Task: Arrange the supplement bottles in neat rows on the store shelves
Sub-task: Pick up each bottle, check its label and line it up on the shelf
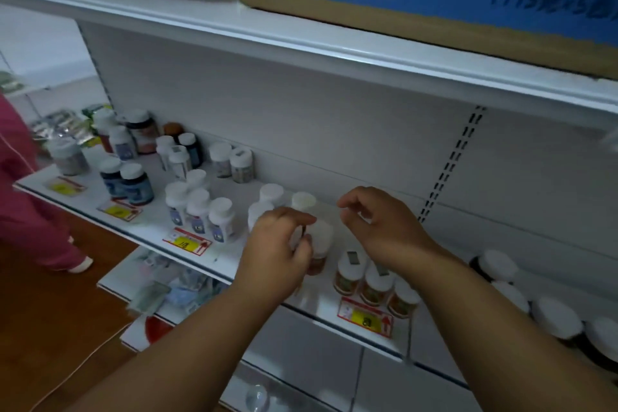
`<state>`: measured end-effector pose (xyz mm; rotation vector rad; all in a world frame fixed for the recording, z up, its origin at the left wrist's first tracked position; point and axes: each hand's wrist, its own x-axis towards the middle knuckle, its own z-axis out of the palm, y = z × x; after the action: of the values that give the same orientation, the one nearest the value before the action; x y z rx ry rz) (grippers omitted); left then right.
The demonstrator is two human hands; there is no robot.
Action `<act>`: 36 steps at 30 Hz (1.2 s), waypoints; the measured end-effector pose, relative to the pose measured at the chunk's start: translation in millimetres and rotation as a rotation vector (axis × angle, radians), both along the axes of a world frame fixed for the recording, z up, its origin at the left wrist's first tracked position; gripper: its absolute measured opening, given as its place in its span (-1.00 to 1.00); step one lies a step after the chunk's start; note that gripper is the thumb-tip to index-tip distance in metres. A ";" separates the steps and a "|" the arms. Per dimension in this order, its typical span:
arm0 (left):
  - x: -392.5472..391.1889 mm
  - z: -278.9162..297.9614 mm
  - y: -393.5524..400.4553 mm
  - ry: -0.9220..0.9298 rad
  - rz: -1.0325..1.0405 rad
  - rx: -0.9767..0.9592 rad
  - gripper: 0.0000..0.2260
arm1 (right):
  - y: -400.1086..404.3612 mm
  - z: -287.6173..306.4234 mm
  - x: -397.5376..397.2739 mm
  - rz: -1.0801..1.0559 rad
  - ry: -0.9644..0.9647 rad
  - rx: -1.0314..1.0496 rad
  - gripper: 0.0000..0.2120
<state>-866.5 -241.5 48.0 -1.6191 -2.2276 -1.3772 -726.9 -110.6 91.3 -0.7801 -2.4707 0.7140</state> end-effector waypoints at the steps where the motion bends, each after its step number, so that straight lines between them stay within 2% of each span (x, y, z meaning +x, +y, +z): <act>1: -21.0 -0.2 -6.5 0.005 -0.001 -0.006 -0.76 | -5.4 -0.4 -20.5 -0.010 0.012 0.001 -0.91; 8: -157.0 6.9 -29.3 0.034 0.022 -0.081 -0.74 | -38.4 1.8 -155.4 -0.029 0.048 -0.028 -0.92; 11: -190.7 7.1 -27.8 0.014 -0.006 -0.091 -0.73 | -34.8 2.4 -193.9 -0.033 0.011 -0.010 -0.86; 17: -224.0 -6.4 -17.9 -0.011 -0.026 -0.020 -0.76 | 14.7 -4.6 -278.0 -0.009 -0.308 0.067 -0.63; 21: -239.9 -8.1 -13.2 -0.048 -0.031 -0.080 -0.75 | 37.9 -27.7 -326.1 0.049 -0.539 0.175 -0.74; 25: -256.7 -8.8 -3.7 -0.063 -0.018 -0.133 -0.75 | 42.3 -44.4 -350.2 -0.021 -0.540 0.345 -0.78; 28: -268.2 -11.2 -2.0 -0.078 -0.051 -0.150 -0.76 | 44.2 -53.2 -355.2 -0.109 -0.550 0.396 -0.72; 31: -286.4 -13.7 -1.5 -0.078 -0.103 -0.160 -0.76 | 43.8 -52.5 -359.8 -0.210 -0.591 0.342 -0.67; 36: -321.3 -11.2 -1.2 -0.074 -0.242 -0.162 -0.75 | 41.2 -41.3 -354.8 -0.281 -0.503 0.181 -0.78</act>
<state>-1187.8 -242.7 36.8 -1.9805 -2.3012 -1.3586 -1081.7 -69.4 50.0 -1.3307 -2.7190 0.2001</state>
